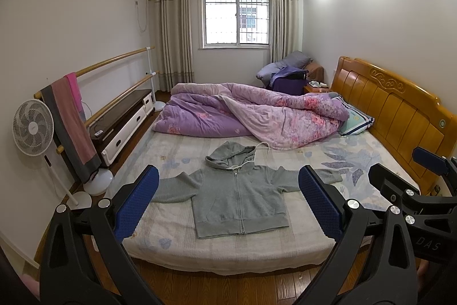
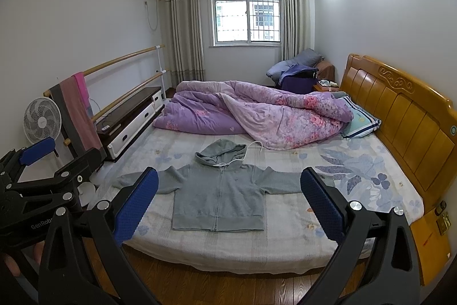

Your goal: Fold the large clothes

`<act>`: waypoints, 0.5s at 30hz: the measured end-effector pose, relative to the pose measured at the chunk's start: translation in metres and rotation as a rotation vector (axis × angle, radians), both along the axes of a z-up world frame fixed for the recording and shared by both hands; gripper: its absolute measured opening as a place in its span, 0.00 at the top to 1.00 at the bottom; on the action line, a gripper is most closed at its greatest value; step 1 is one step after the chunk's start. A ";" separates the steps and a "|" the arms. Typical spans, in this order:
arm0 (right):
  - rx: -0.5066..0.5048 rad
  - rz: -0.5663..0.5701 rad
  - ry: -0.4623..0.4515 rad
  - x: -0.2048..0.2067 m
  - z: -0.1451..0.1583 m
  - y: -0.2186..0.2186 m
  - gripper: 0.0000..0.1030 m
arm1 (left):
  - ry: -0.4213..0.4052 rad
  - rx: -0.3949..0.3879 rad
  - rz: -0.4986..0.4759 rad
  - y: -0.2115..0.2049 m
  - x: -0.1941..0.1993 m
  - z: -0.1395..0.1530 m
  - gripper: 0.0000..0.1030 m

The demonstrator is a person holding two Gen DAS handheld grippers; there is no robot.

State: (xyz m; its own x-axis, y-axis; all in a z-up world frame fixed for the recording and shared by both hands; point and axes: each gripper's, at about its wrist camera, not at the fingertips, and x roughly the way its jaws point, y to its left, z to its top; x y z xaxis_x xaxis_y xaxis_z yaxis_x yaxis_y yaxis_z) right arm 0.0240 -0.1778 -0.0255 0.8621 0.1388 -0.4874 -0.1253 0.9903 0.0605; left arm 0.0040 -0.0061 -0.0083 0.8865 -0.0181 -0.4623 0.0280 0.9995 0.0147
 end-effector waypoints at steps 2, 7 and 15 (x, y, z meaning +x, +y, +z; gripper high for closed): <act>0.000 -0.002 0.004 0.003 -0.001 0.002 0.07 | 0.003 -0.001 0.000 0.003 0.002 -0.002 0.05; 0.003 -0.001 0.015 0.011 -0.006 0.009 0.07 | 0.016 -0.005 -0.002 0.016 0.010 -0.006 0.05; -0.001 0.006 0.035 0.023 -0.016 0.032 0.07 | 0.038 -0.009 0.002 0.039 0.026 -0.015 0.05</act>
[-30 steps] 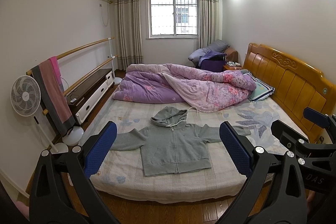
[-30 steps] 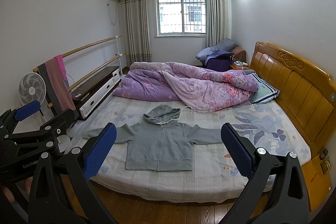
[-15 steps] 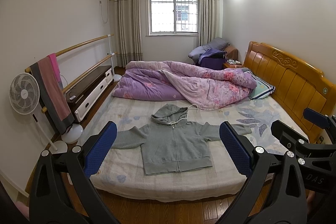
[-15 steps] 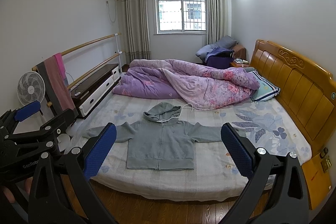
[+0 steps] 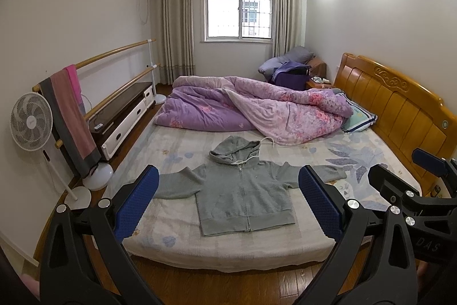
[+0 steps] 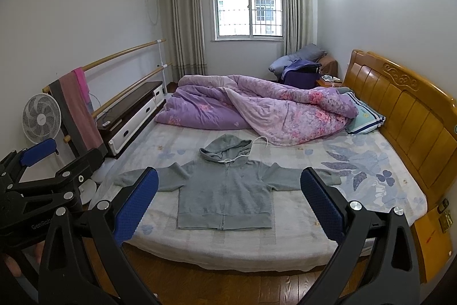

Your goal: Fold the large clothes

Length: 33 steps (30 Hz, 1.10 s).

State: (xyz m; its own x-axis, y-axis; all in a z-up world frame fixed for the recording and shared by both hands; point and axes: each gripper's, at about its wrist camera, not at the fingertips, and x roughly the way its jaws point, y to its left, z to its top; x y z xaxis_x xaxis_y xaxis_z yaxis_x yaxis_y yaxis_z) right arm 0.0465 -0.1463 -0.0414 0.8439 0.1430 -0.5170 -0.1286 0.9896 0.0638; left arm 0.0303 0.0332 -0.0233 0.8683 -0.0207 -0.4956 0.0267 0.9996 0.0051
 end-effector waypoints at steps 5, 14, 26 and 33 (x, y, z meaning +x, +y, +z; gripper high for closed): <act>-0.004 0.003 0.028 0.014 -0.009 0.011 0.07 | 0.029 -0.004 0.000 0.010 0.013 -0.011 0.05; -0.024 0.034 0.071 0.066 -0.040 0.031 0.07 | 0.091 -0.030 0.034 0.024 0.066 -0.047 0.05; -0.023 0.105 0.126 0.222 -0.098 0.038 0.07 | 0.257 -0.111 0.094 0.034 0.230 -0.112 0.05; -0.046 0.136 0.183 0.307 -0.129 0.051 0.07 | 0.333 -0.138 0.131 0.045 0.316 -0.162 0.05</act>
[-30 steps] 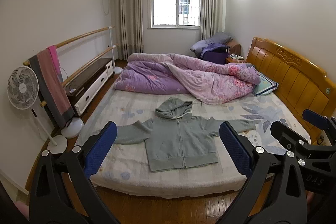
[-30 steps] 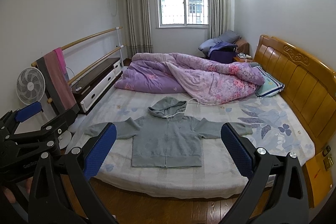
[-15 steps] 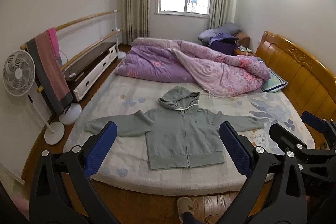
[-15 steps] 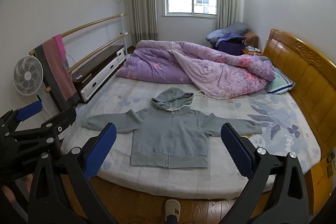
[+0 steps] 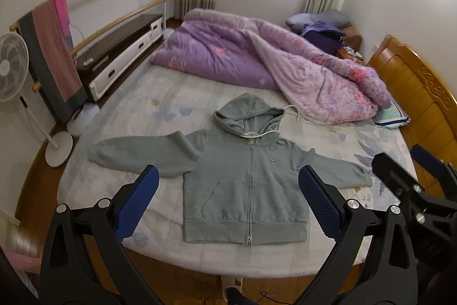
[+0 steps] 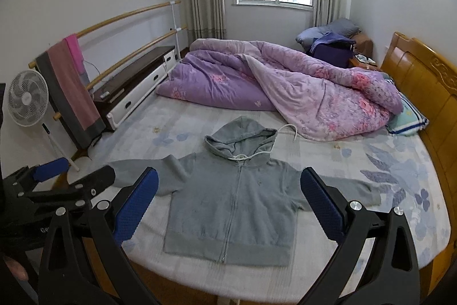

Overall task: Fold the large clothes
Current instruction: 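Lower both tools toward the hoodie sleeves and close on the cuffs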

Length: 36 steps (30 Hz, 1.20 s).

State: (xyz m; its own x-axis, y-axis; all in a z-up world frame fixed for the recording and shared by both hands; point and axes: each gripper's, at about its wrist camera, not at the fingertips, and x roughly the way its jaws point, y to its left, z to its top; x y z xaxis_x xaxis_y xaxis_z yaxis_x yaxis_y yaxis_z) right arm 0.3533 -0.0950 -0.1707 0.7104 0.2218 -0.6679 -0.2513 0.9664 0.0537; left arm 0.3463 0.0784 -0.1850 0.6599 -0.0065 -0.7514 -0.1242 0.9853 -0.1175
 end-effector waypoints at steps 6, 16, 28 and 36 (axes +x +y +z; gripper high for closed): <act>-0.023 0.033 0.130 0.053 -0.040 0.035 0.07 | 0.117 -0.037 0.040 0.037 0.047 -0.049 0.05; -0.087 -0.054 0.248 0.116 -0.109 0.125 0.07 | 0.247 -0.103 0.038 0.145 0.119 -0.142 0.05; -0.160 -0.175 0.265 0.193 -0.196 0.192 0.07 | 0.328 -0.128 0.276 0.329 0.181 -0.278 0.05; -0.191 -0.138 0.333 0.229 -0.276 0.211 0.09 | 0.365 -0.203 0.637 0.463 0.170 -0.375 0.05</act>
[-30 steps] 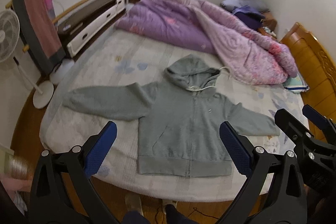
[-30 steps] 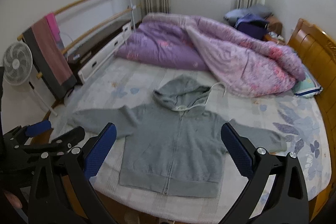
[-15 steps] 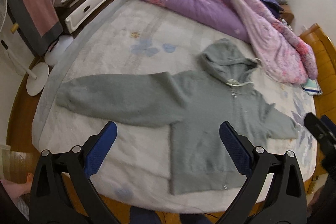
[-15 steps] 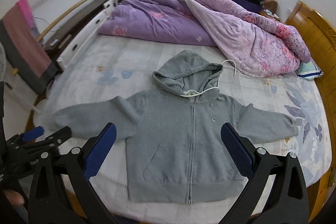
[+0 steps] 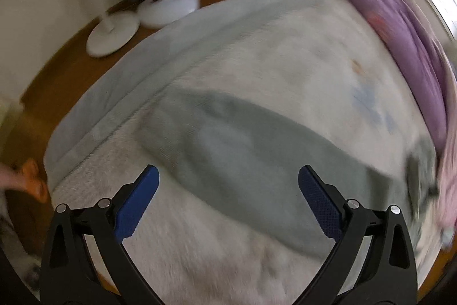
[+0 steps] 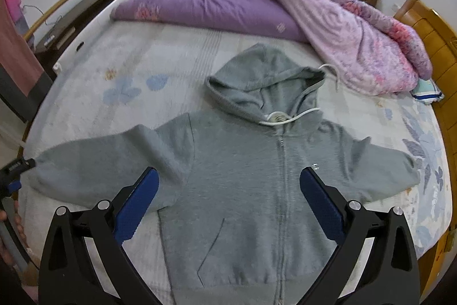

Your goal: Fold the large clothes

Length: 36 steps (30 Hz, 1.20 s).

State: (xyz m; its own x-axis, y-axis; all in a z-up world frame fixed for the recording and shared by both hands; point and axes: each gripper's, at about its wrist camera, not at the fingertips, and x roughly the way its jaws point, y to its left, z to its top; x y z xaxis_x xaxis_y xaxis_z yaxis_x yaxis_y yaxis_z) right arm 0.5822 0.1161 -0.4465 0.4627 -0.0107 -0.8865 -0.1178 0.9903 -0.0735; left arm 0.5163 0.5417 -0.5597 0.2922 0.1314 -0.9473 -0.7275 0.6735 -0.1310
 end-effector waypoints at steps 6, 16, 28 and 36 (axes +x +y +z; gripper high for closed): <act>0.040 0.029 0.084 0.022 -0.055 0.014 0.15 | -0.011 -0.047 0.095 0.036 -0.008 -0.042 0.07; 0.144 0.081 0.291 0.055 -0.143 0.032 0.87 | -0.005 -0.004 0.011 0.039 -0.007 -0.045 0.84; 0.273 0.160 0.392 0.054 -0.184 0.053 0.93 | -0.124 0.145 -0.101 -0.012 -0.018 0.045 0.84; 0.373 0.082 0.234 0.047 -0.108 -0.077 0.93 | -0.352 0.143 -0.371 -0.192 0.038 0.135 0.84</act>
State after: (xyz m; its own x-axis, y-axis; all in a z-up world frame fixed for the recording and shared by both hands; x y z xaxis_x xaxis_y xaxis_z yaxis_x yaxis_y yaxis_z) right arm 0.6291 0.0391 -0.5541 0.2351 0.3584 -0.9035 -0.1681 0.9305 0.3254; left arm 0.5546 0.3493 -0.4249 0.6408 0.0793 -0.7636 -0.3655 0.9062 -0.2126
